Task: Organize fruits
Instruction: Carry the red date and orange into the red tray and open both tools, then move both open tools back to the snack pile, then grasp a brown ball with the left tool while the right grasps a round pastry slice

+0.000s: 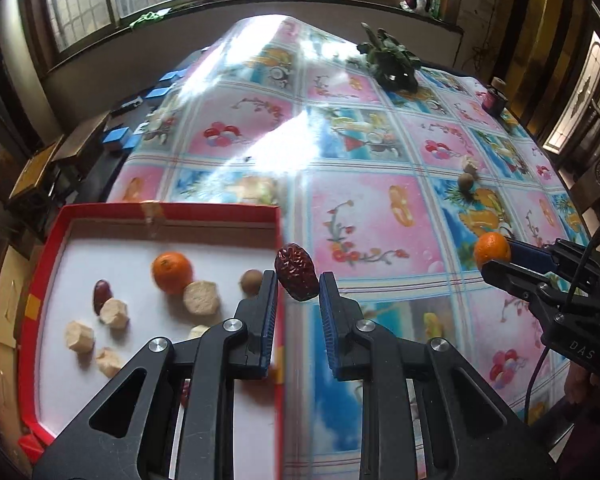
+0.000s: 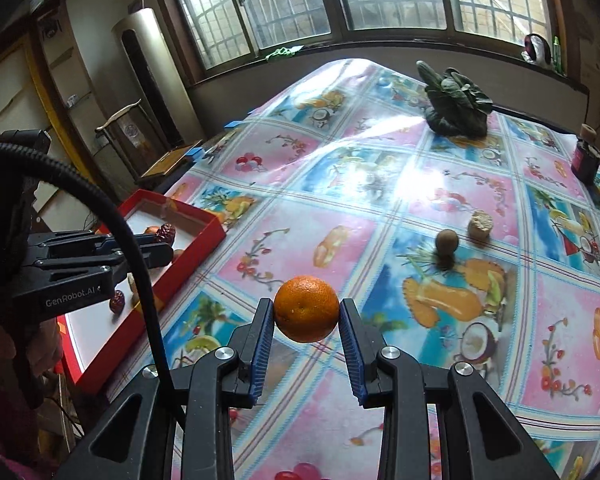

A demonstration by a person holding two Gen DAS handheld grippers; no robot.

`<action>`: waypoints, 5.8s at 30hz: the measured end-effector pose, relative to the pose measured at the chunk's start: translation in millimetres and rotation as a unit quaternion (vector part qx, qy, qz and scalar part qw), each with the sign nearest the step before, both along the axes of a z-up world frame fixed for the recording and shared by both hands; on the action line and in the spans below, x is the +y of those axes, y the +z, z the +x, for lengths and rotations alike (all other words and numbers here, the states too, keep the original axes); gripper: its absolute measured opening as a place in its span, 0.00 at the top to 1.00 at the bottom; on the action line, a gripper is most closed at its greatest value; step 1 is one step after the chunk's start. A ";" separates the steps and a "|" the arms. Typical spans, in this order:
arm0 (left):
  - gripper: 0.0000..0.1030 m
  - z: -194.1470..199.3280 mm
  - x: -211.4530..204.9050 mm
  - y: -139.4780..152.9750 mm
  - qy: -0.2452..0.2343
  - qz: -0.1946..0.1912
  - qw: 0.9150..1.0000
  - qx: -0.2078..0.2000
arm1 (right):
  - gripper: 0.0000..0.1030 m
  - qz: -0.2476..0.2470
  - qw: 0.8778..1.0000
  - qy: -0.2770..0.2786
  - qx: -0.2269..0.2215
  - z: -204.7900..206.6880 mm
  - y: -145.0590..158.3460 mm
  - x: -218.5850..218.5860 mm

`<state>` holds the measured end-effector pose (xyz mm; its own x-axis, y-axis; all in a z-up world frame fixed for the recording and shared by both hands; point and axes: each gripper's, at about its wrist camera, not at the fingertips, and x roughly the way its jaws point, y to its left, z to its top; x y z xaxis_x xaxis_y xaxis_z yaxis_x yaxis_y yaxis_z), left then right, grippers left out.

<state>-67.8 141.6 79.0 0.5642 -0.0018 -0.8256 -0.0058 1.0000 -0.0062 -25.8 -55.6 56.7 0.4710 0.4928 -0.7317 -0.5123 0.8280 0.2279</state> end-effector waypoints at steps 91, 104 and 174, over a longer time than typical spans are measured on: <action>0.39 -24.7 65.3 -10.9 0.134 0.014 0.990 -0.028 | 0.61 -0.051 0.990 0.130 -0.006 -9.8 -5.6 159.9; 0.39 12.7 -20.0 -13.2 0.056 0.008 0.998 -0.019 | 0.59 -0.052 0.998 0.029 -0.001 6.1 -7.1 54.4; 0.79 123.2 -151.4 -46.2 -0.055 -0.035 0.998 0.025 | 0.56 -0.084 0.991 -0.100 0.013 124.3 -38.4 -88.4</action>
